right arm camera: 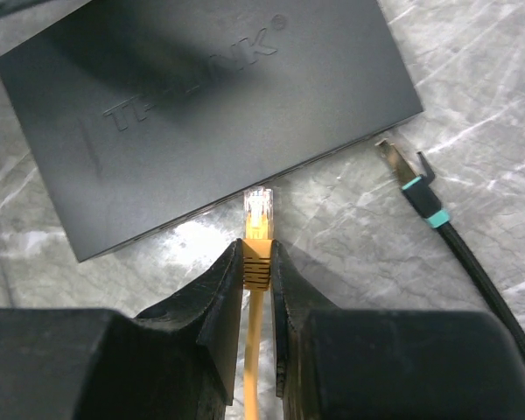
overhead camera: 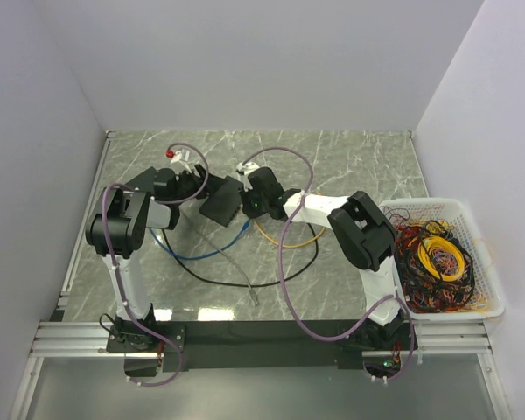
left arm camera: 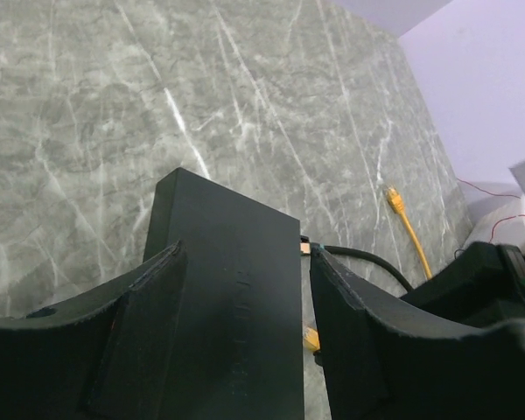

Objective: Insert the plug into the switch port

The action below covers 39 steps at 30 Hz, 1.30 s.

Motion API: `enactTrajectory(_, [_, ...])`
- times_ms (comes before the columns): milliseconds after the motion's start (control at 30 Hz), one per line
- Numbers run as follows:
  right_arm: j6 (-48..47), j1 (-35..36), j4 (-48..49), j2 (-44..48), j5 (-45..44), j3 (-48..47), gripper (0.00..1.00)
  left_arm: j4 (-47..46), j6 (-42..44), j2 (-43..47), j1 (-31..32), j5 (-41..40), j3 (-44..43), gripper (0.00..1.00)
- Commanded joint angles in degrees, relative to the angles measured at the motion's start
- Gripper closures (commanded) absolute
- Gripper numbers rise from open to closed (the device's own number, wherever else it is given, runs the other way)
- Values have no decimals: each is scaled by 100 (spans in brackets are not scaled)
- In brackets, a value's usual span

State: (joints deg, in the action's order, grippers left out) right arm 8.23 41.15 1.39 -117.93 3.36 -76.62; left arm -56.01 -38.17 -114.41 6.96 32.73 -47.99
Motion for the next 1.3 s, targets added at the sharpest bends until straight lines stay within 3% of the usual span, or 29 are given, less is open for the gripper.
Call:
enactTrajectory(0, [-50, 95, 327, -28, 209, -195, 100, 572, 108, -38, -46, 102, -290, 36])
enactTrajectory(233, [-41, 148, 336, -99, 350, -248, 100, 1074, 117, -38, -72, 278, -510, 36])
enactTrajectory(800, [38, 175, 441, -125, 473, -266, 100, 1180, -6, -477, -63, 875, -800, 38])
enactTrajectory(867, [39, 183, 432, -134, 473, -283, 100, 1215, 12, -364, -63, 762, -748, 39])
enactTrajectory(1133, [56, 201, 433, -99, 482, -239, 100, 1680, 222, 559, -28, -1256, -282, 39])
enactTrajectory(1267, [65, 210, 415, -99, 473, -248, 100, 2197, 117, 561, -28, -1568, -447, 40])
